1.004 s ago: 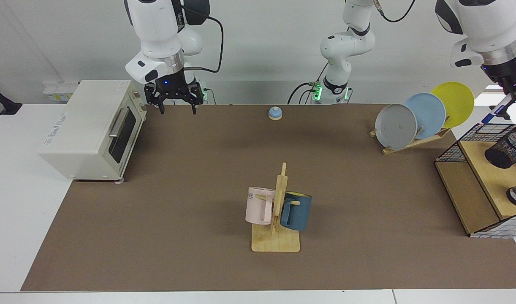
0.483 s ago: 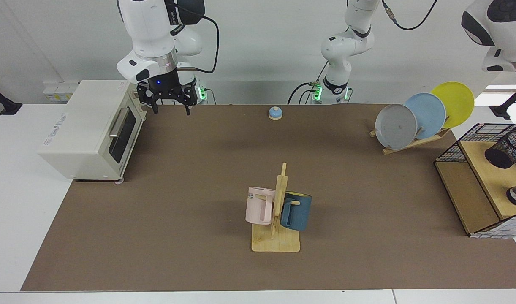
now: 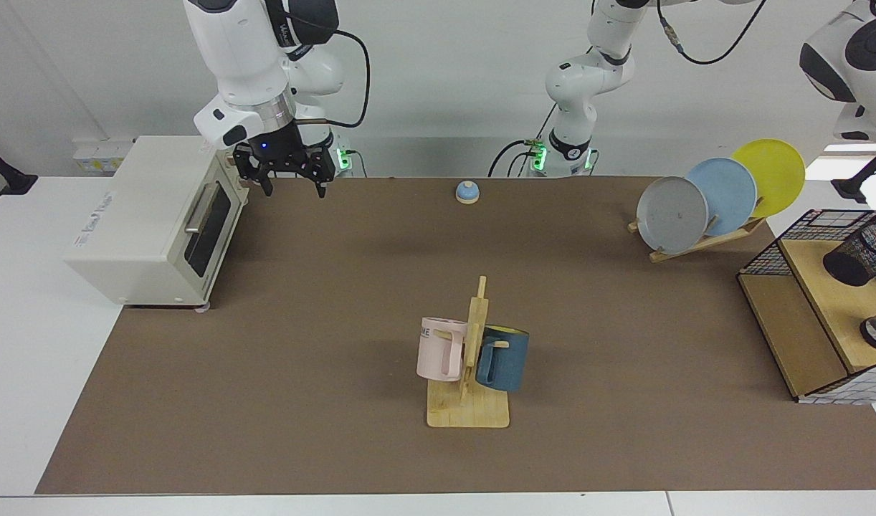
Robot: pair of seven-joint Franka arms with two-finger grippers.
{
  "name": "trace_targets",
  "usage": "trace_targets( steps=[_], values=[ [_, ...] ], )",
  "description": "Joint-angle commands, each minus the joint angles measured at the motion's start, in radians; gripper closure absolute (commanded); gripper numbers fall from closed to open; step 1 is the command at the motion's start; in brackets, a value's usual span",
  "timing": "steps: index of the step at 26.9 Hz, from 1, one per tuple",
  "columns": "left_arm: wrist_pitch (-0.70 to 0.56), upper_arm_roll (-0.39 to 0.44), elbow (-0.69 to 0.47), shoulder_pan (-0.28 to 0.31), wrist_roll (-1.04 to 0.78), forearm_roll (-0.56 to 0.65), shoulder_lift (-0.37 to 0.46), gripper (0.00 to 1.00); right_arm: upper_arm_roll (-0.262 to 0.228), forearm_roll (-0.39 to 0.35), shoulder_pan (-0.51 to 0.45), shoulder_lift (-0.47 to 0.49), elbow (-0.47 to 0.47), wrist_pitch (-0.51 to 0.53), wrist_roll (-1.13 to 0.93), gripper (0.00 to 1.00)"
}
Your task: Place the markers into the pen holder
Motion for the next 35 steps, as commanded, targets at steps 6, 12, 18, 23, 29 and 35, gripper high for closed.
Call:
trace_targets(
  steps=[6,12,18,23,29,35],
  values=[
    [0.031,-0.005,0.049,0.023,0.102,0.022,0.050,1.00,0.015,0.019,-0.013,-0.007,-0.012,0.008,-0.002,0.00],
    [0.057,0.017,0.049,0.025,0.159,0.020,0.076,1.00,0.015,0.018,-0.016,-0.007,-0.007,0.016,0.004,0.00],
    [0.079,0.017,0.048,0.046,0.183,0.017,0.080,1.00,0.013,0.018,-0.025,-0.006,-0.006,0.014,0.005,0.00],
    [0.117,0.017,0.042,0.068,0.208,0.014,0.084,1.00,0.013,0.018,-0.028,-0.006,-0.006,0.016,0.005,0.00],
    [0.123,0.014,0.022,0.082,0.231,-0.001,0.091,1.00,0.013,0.018,-0.030,-0.006,-0.006,0.014,0.005,0.00],
    [0.151,0.014,0.005,0.106,0.223,-0.029,0.103,1.00,0.013,0.018,-0.030,-0.006,-0.006,0.014,0.005,0.00]
  ],
)
